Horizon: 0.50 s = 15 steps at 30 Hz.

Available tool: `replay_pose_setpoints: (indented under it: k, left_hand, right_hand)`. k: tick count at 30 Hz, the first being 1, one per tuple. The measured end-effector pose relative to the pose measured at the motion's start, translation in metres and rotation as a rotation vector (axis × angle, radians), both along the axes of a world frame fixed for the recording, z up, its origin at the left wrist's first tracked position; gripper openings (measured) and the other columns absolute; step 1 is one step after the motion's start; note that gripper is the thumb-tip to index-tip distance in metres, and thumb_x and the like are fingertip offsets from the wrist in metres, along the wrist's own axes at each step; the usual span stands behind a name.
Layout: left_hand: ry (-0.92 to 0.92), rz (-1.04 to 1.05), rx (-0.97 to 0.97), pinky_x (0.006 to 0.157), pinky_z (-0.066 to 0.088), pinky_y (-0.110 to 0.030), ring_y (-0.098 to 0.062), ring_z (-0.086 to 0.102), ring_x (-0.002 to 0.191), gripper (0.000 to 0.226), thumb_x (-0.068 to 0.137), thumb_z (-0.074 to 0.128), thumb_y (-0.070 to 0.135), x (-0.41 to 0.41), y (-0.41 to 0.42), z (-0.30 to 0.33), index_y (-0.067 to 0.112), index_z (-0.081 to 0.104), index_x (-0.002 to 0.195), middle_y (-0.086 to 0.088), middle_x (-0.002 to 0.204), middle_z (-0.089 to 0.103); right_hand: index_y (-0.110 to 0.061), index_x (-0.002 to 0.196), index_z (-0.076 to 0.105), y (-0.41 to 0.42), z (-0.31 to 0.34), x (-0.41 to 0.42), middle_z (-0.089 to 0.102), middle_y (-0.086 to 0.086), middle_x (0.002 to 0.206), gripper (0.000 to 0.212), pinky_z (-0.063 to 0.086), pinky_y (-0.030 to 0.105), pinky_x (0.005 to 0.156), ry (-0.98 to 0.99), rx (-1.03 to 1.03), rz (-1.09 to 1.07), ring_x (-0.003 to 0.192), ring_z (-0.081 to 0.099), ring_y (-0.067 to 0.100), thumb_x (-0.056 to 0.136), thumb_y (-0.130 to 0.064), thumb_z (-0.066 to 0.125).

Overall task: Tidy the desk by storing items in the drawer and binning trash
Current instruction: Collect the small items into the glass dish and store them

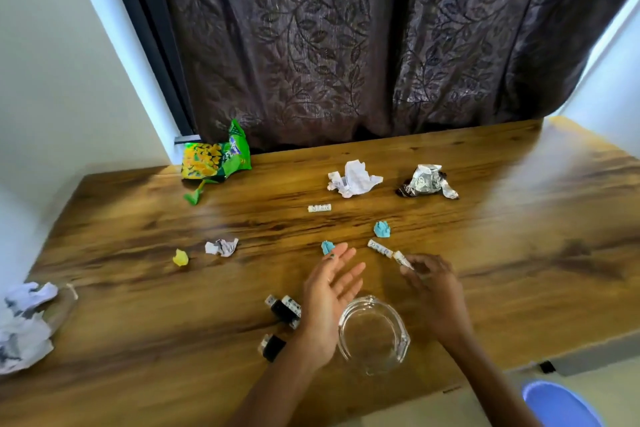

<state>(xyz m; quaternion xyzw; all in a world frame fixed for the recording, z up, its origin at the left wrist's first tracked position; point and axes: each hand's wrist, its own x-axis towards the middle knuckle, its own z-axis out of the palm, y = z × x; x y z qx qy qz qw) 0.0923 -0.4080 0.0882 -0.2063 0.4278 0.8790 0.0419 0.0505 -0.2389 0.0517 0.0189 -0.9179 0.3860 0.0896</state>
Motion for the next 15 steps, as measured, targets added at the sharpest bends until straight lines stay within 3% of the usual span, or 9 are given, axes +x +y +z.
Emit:
replay_pose_setpoints:
  k: [3, 5, 7, 9, 11, 13, 15]
  left_hand:
    - [-0.101, -0.089, 0.293, 0.095, 0.045, -0.037, -0.021, 0.061, 0.107, 0.047, 0.091, 0.045, 0.040, -0.003, -0.003, -0.001, 0.010, 0.056, 0.126, -0.007, 0.124, 0.064]
    - [-0.142, -0.180, 0.400, 0.096, 0.042, -0.036, -0.020, 0.060, 0.106, 0.060, 0.087, 0.046, 0.051, -0.005, -0.006, 0.000, 0.009, 0.056, 0.128, -0.008, 0.126, 0.063]
    - [-0.142, -0.245, 0.486, 0.105, 0.039, -0.037, -0.021, 0.059, 0.116, 0.063, 0.089, 0.039, 0.056, -0.006, -0.011, 0.000, 0.008, 0.057, 0.127, -0.007, 0.128, 0.062]
    - [-0.129, -0.253, 0.538, 0.106, 0.039, -0.037, -0.022, 0.060, 0.115, 0.059, 0.091, 0.040, 0.051, -0.009, -0.015, -0.003, 0.008, 0.058, 0.126, -0.007, 0.127, 0.063]
    - [-0.122, -0.223, 0.558, 0.093, 0.048, -0.035, -0.021, 0.066, 0.101, 0.052, 0.088, 0.047, 0.042, -0.011, -0.019, -0.006, 0.007, 0.059, 0.125, -0.009, 0.122, 0.065]
    - [-0.117, -0.193, 0.590, 0.089, 0.052, -0.037, -0.025, 0.067, 0.102, 0.048, 0.085, 0.050, 0.036, -0.014, -0.026, -0.010, 0.007, 0.060, 0.122, -0.011, 0.121, 0.066]
    - [-0.106, -0.178, 0.605, 0.096, 0.048, -0.041, -0.027, 0.063, 0.111, 0.046, 0.087, 0.050, 0.034, -0.017, -0.035, -0.012, 0.007, 0.060, 0.122, -0.011, 0.123, 0.065]
  right_hand:
    - [-0.020, 0.101, 0.070, -0.038, 0.026, 0.024, 0.056, -0.025, 0.086, 0.020, 0.049, 0.033, 0.078, 0.021, -0.126, 0.076, 0.090, 0.057, 0.012, 0.080, -0.020, 0.072]
    - [-0.025, 0.099, 0.071, -0.060, 0.036, 0.038, 0.055, -0.030, 0.085, 0.020, 0.047, 0.029, 0.078, 0.018, -0.117, 0.117, 0.091, 0.056, 0.008, 0.078, -0.025, 0.074]
    - [-0.030, 0.096, 0.071, -0.074, 0.041, 0.048, 0.056, -0.031, 0.087, 0.017, 0.044, 0.027, 0.078, 0.022, -0.080, 0.154, 0.092, 0.052, 0.004, 0.079, -0.030, 0.072]
    - [-0.029, 0.090, 0.070, -0.078, 0.046, 0.048, 0.062, -0.024, 0.085, 0.008, 0.043, 0.018, 0.072, 0.014, -0.117, 0.144, 0.086, 0.054, 0.000, 0.082, -0.027, 0.070]
    - [-0.027, 0.085, 0.067, -0.073, 0.048, 0.040, 0.064, -0.017, 0.081, 0.008, 0.041, 0.007, 0.063, -0.001, -0.206, 0.085, 0.079, 0.058, -0.001, 0.085, -0.019, 0.066]
    - [-0.025, 0.087, 0.067, -0.064, 0.046, 0.025, 0.065, -0.013, 0.084, 0.009, 0.042, 0.008, 0.063, 0.008, -0.214, 0.011, 0.079, 0.060, 0.002, 0.086, -0.016, 0.064]
    - [-0.020, 0.091, 0.068, -0.054, 0.034, 0.003, 0.067, -0.006, 0.090, 0.008, 0.045, 0.013, 0.069, 0.019, -0.137, -0.037, 0.085, 0.061, 0.010, 0.086, -0.015, 0.064]
